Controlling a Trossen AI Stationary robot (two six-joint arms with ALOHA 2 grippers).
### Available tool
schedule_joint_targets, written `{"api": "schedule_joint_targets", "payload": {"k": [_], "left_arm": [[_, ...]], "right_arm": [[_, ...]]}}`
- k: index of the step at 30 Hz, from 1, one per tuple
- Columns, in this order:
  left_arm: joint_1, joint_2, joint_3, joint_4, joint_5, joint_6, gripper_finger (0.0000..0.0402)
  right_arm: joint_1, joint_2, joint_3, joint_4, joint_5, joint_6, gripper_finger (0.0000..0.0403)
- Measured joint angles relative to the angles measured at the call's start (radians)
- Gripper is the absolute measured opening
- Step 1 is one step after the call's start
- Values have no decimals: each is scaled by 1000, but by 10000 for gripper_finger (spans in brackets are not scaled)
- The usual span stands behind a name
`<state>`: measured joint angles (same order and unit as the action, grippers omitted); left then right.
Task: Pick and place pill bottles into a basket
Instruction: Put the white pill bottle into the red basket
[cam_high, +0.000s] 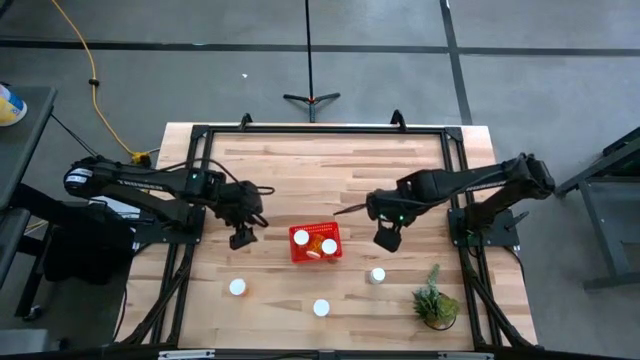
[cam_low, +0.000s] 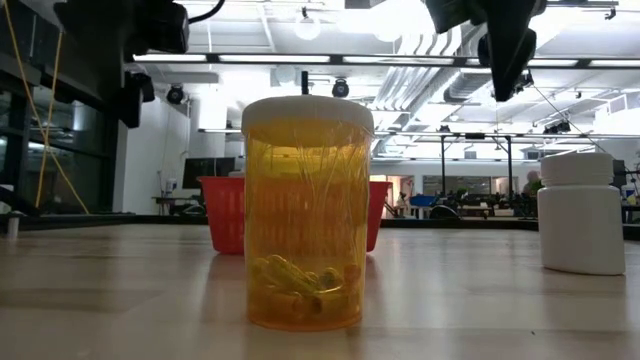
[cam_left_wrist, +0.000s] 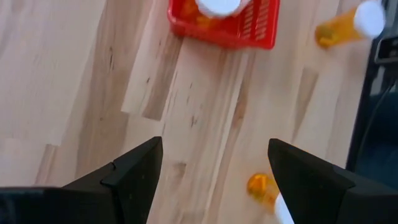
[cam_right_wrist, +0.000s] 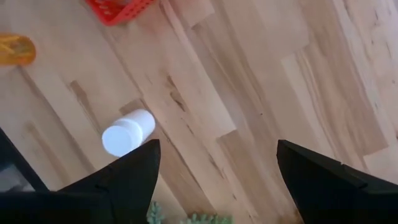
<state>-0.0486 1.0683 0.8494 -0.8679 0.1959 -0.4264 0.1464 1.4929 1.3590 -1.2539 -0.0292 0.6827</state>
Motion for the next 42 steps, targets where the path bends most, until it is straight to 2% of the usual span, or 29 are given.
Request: {"api": "schedule_joint_targets", "payload": {"k": [11, 20, 26, 35, 42], "left_arm": [[2, 0, 0, 74, -23, -104, 325], [2, 0, 0, 117, -27, -101, 325], [2, 0, 0, 112, -23, -78, 325], [2, 1, 0, 110, -21, -30, 325], [2, 1, 0, 110, -21, -3, 325]], "right_arm": [[146, 14, 1, 1, 71, 101, 312], [245, 171, 1, 114, -10, 216, 312], [278, 214, 1, 162, -74, 303, 312], [287, 216, 1, 249, -92, 415, 312], [279, 217, 1, 252, -93, 469, 312]]}}
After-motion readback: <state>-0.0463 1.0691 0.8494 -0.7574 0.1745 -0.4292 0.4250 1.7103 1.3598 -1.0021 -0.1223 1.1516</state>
